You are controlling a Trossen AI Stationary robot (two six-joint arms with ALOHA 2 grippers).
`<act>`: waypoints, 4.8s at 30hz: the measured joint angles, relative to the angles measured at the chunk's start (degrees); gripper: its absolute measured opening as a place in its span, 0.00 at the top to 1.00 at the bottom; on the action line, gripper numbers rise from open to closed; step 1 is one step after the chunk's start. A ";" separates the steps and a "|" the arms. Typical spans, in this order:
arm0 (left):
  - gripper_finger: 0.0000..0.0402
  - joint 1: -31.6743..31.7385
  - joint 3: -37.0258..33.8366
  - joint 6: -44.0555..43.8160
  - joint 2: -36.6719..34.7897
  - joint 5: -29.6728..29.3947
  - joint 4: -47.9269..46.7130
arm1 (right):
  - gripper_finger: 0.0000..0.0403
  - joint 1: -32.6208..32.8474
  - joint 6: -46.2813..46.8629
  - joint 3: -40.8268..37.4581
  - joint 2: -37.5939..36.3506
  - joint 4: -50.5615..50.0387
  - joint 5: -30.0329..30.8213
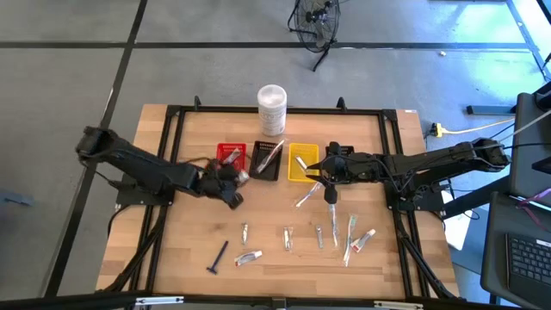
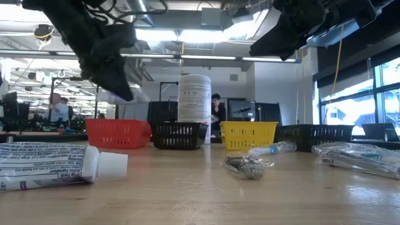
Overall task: Pick & Place Travel size toiletries
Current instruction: Put the toothpaste into the red basket, then put the top blue toothbrush into the left black basket
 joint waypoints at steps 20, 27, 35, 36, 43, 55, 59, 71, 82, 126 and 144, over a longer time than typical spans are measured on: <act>0.84 22.91 -0.33 8.96 3.42 6.02 -3.01 | 0.70 -0.31 9.01 0.02 3.05 -0.09 4.15; 0.79 23.64 -0.33 9.81 7.36 7.29 -1.95 | 0.60 -0.31 7.75 0.02 8.24 1.76 3.08; 0.70 23.64 -0.16 10.90 7.73 7.80 -2.14 | 0.42 -0.35 5.97 0.02 9.90 3.86 3.01; 0.69 23.64 0.38 11.04 7.52 7.89 -2.58 | 0.41 -0.37 5.95 0.02 9.90 4.25 3.02; 0.69 21.31 7.29 15.36 5.19 9.43 -5.17 | 0.39 -0.37 6.42 0.02 9.90 5.12 2.99; 0.72 11.91 9.53 19.78 5.01 11.34 -3.50 | 0.46 -0.37 7.50 0.02 9.90 5.09 2.20; 0.72 8.79 9.53 16.87 5.01 11.54 -3.52 | 0.48 -0.32 8.83 0.02 9.90 5.09 -2.79; 0.75 -4.70 9.53 9.64 5.60 12.05 3.26 | 0.53 3.10 7.67 0.02 11.99 5.12 -12.01; 0.75 -6.16 9.53 9.18 6.52 6.89 8.70 | 0.53 7.19 -2.89 7.03 21.27 -8.04 -8.75; 0.75 3.16 9.53 15.50 6.52 7.92 3.74 | 0.99 1.18 -13.15 22.01 38.03 -28.87 -13.82; 0.75 4.36 9.53 24.83 6.50 20.03 14.96 | 1.00 1.19 -7.93 22.01 38.05 -12.30 -16.50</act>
